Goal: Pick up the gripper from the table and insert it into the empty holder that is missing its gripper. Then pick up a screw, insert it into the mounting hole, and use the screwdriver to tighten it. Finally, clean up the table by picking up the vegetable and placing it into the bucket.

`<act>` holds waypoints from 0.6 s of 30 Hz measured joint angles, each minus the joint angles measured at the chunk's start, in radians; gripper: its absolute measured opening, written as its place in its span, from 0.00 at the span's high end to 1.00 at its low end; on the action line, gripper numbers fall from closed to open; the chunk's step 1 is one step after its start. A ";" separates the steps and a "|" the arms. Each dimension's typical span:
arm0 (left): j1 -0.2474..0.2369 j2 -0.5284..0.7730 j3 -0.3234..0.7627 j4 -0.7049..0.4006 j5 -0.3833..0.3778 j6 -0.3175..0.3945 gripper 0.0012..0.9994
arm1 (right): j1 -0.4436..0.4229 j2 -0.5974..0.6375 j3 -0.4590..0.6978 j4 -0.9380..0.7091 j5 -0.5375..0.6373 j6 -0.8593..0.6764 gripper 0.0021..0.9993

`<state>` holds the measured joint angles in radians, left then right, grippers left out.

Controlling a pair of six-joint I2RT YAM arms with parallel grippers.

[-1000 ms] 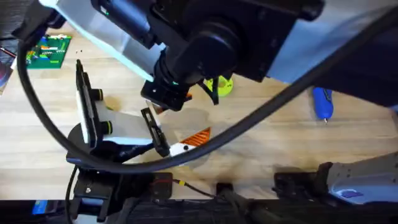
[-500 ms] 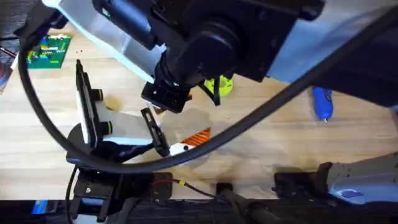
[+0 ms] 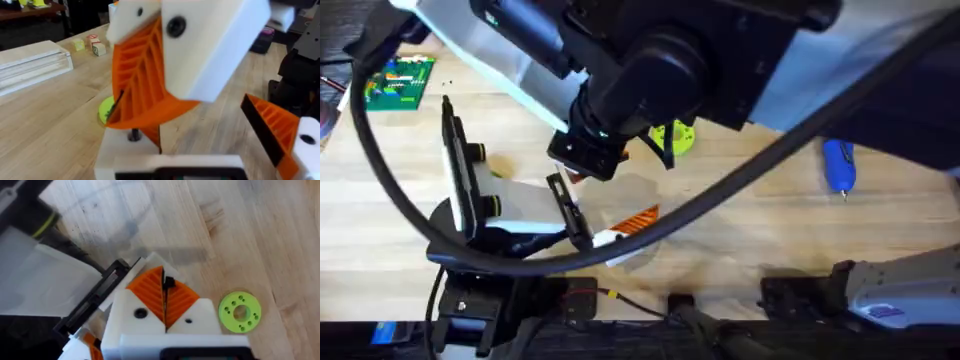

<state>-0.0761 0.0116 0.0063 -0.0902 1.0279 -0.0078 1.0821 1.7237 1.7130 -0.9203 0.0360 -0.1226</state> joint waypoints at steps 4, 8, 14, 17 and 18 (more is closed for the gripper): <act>0.000 0.000 0.000 0.000 0.000 0.000 0.01 | -0.004 0.000 0.000 0.000 0.000 0.000 0.99; 0.000 0.000 0.000 0.000 0.000 0.000 0.01 | -0.005 0.000 0.000 0.000 0.000 0.003 0.85; 0.000 0.000 0.000 0.000 0.000 0.000 0.01 | -0.006 0.000 0.000 0.000 0.005 0.010 0.22; 0.000 0.000 0.000 0.000 -0.003 -0.001 0.01 | -0.014 0.000 0.000 0.002 0.012 0.013 0.09; 0.000 0.000 0.000 0.000 -0.003 -0.001 0.01 | -0.017 0.000 0.000 0.003 0.016 0.011 0.07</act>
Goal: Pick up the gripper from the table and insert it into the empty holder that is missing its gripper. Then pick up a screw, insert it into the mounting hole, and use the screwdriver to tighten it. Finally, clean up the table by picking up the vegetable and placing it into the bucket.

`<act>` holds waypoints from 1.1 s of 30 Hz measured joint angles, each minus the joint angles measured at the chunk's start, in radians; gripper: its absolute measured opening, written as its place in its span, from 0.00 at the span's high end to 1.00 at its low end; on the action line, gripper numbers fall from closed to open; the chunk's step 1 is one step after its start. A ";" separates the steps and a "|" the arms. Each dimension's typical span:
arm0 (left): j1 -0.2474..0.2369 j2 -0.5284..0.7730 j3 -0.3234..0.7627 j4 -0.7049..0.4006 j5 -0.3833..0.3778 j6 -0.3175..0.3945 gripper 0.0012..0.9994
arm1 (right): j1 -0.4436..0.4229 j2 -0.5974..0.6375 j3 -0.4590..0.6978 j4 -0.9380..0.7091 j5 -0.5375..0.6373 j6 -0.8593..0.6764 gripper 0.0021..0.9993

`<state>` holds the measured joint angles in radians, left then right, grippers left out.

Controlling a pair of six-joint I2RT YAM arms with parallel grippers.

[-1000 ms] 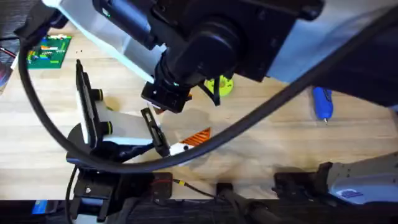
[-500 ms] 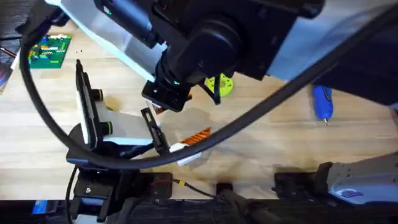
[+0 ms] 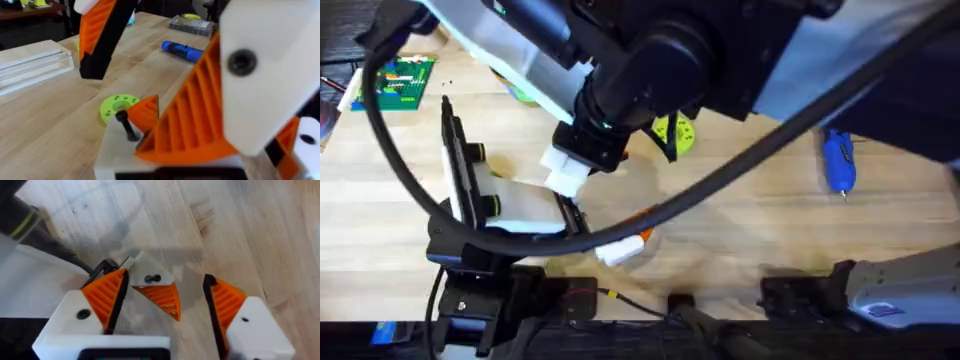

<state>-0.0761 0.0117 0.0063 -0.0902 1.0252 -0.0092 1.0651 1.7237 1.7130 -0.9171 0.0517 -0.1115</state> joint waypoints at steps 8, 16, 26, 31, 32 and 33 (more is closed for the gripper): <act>0.000 0.000 0.000 0.000 -0.001 -0.001 0.01 | -0.008 0.000 0.000 0.008 0.000 0.000 0.05; 0.000 0.000 0.000 0.000 0.000 0.001 0.01 | -0.105 -0.050 0.000 0.023 -0.013 0.030 0.05; 0.000 0.000 0.000 0.000 0.000 0.001 0.01 | -0.324 -0.170 0.000 0.023 -0.015 0.073 0.05; 0.000 0.000 0.000 0.000 0.000 0.001 0.01 | -0.421 -0.178 0.000 0.022 -0.015 0.094 0.05; 0.000 0.000 0.000 0.000 0.000 0.001 0.01 | -0.432 -0.178 0.000 0.022 -0.015 0.099 0.05; 0.000 0.000 0.000 0.000 0.000 0.001 0.01 | -0.443 -0.178 0.000 0.022 -0.015 0.105 0.05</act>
<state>-0.0761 0.0120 0.0063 -0.0898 1.0250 -0.0078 0.6224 1.5455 1.7130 -0.8948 0.0364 -0.0065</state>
